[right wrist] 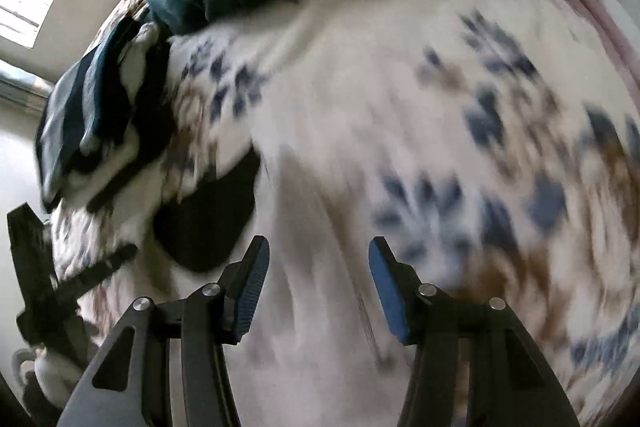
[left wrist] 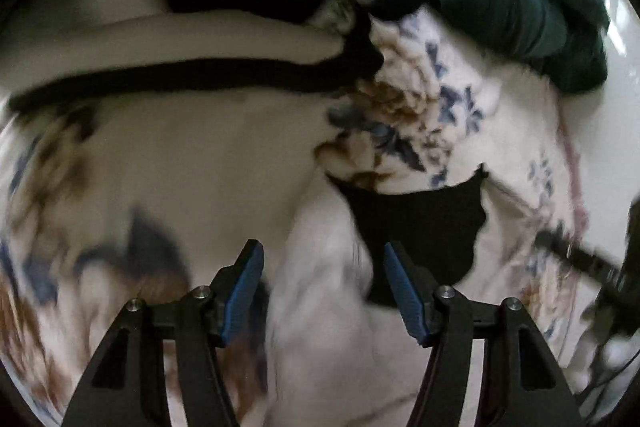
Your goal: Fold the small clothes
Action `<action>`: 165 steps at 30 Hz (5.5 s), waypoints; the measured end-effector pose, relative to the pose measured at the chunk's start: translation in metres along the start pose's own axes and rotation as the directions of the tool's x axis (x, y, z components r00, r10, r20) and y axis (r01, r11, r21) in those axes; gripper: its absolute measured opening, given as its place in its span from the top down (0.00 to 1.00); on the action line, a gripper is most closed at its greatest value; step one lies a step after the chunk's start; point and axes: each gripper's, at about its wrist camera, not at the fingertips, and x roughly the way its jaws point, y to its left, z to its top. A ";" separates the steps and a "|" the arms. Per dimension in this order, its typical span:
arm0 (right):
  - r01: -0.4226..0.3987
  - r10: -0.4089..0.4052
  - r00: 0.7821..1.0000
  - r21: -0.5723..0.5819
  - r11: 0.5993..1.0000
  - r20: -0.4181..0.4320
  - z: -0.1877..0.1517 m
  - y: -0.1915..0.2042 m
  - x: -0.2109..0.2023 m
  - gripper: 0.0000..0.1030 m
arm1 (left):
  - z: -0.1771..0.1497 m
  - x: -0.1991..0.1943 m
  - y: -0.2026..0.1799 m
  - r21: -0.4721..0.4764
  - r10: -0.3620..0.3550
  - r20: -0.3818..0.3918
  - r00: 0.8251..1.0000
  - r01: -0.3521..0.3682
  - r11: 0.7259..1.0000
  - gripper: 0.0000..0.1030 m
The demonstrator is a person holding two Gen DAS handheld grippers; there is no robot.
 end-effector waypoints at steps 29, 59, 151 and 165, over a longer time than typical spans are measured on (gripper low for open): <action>-0.083 0.072 0.994 -0.147 0.986 -0.080 -0.230 -0.050 -0.084 0.96 | -0.265 -0.102 0.014 -0.117 -0.072 0.104 0.992 0.084 0.990 0.91; -0.098 0.108 0.994 0.255 0.962 -0.027 -0.155 -0.094 -0.044 0.97 | -0.159 -0.051 0.048 -0.153 -0.033 0.001 0.999 0.033 0.988 0.85; -0.527 0.530 0.843 -0.058 0.848 0.093 0.056 0.184 -0.103 0.81 | 0.055 -0.279 0.163 -0.182 -0.172 0.539 0.824 0.314 0.932 0.88; -0.288 0.288 0.957 -0.001 0.958 0.045 0.197 0.255 0.031 0.66 | 0.213 -0.197 0.233 -0.213 -0.017 0.345 0.939 0.096 0.972 0.54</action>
